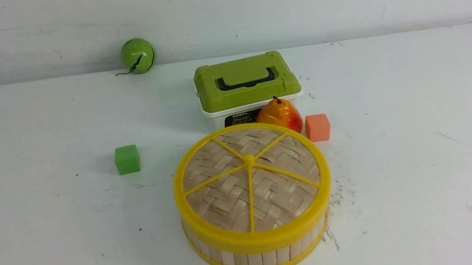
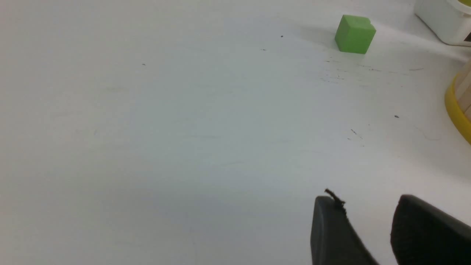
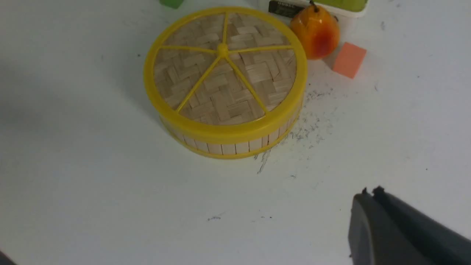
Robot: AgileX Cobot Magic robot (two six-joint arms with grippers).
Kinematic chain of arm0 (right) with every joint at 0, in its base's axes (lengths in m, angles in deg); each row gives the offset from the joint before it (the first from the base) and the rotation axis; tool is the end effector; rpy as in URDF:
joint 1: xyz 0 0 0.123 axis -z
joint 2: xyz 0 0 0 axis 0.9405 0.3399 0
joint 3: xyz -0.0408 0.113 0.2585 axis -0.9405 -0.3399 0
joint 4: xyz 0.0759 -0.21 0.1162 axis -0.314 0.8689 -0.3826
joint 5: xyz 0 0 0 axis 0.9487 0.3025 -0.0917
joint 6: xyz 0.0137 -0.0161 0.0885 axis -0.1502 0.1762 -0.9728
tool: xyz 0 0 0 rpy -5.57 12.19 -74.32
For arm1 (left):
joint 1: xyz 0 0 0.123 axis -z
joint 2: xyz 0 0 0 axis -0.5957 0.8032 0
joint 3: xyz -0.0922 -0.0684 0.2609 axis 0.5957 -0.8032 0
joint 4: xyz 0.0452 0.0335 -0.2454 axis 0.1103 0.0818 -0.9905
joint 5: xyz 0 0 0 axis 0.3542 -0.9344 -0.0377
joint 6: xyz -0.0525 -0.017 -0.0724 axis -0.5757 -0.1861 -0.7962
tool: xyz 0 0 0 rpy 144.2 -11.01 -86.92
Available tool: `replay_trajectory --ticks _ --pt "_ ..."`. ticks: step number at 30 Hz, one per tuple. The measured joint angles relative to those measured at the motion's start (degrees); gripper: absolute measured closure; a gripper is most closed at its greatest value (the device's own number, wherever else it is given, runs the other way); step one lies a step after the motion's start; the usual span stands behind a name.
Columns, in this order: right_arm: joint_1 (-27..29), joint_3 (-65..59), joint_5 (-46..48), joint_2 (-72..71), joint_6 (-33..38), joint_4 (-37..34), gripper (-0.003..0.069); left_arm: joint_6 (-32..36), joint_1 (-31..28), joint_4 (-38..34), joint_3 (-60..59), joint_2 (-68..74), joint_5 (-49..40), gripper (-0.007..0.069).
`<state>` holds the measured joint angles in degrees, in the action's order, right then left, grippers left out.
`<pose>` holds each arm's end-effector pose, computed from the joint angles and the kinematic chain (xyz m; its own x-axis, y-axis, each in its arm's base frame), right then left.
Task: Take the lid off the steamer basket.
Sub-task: Use the right arm to lift the lid of the steamer
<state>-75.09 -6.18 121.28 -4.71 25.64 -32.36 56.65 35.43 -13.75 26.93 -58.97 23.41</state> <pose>0.1424 0.0499 0.4249 -0.5542 -0.2854 -0.7819 -0.5417 0.8369 0.0785 0.0528 0.0023 0.1701 -0.2922 -0.1679 -0.9415 -0.0816 0.9852 -0.1504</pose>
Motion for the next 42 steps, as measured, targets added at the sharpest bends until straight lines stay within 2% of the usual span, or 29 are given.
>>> replay_trajectory --ticks 1,7,8,9,13,17,19,20,21,24,28,32,35,40,42 --pt "-0.66 0.58 0.62 0.66 0.0 0.23 0.0676 0.0 0.0 0.0 0.0 0.0 0.0 0.0385" --pt "-13.52 14.69 5.31 21.1 -5.66 11.59 0.067 0.0 0.0 0.0 0.0 0.0 0.0 0.0385" --pt "-13.93 14.69 5.31 21.73 -5.94 12.01 0.0669 0.0 0.0 0.0 0.0 0.0 0.0 0.0385" --pt "-17.44 18.37 5.31 27.4 -8.37 15.59 0.0665 0.0 0.0 0.0 0.0 0.0 0.0 0.0385" --pt "-22.64 25.04 5.24 38.14 -11.55 19.87 0.0639 0.0 0.0 0.0 0.0 0.0 0.0 0.0385" --pt "-26.36 33.11 5.24 50.0 -12.35 20.7 0.0548 0.0 0.0 0.0 0.0 0.0 0.0 0.0385" --pt "-27.47 37.89 5.19 55.39 -12.72 20.64 0.0467 0.0 0.0 0.0 0.0 0.0 0.0 0.0385" --pt "-27.57 37.89 5.19 55.92 -12.78 20.64 0.0467 0.0 0.0 0.0 0.0 0.0 0.0 0.0385" --pt "-28.02 41.32 5.05 59.39 -13.24 20.64 0.0403 0.0 0.0 0.0 0.0 0.0 0.0 0.0385" --pt "-28.51 46.79 5.06 65.92 -14.49 20.71 0.0306 0.0 0.0 0.0 0.0 0.0 0.0 0.0385" --pt "-28.76 50.72 4.86 71.68 -16.52 20.64 0.0244 0.0 0.0 0.0 0.0 0.0 0.0 0.0385" --pt "-28.76 51.2 4.91 72.79 -16.82 20.02 0.0247 0.0 0.0 0.0 0.0 0.0 0.0 0.0385" --pt "-28.76 51.35 4.96 72.79 -16.82 19.8 0.0276 0.0 0.0 0.0 0.0 0.0 0.0 0.0385" --pt "-28.82 51.35 5.08 72.79 -16.82 18.68 0.0454 0.0 0.0 0.0 0.0 0.0 0.0 0.0385" --pt "-28.94 51.35 4.96 72.79 -16.82 18.49 0.0554 0.0 0.0 0.0 0.0 0.0 0.0 0.0385"
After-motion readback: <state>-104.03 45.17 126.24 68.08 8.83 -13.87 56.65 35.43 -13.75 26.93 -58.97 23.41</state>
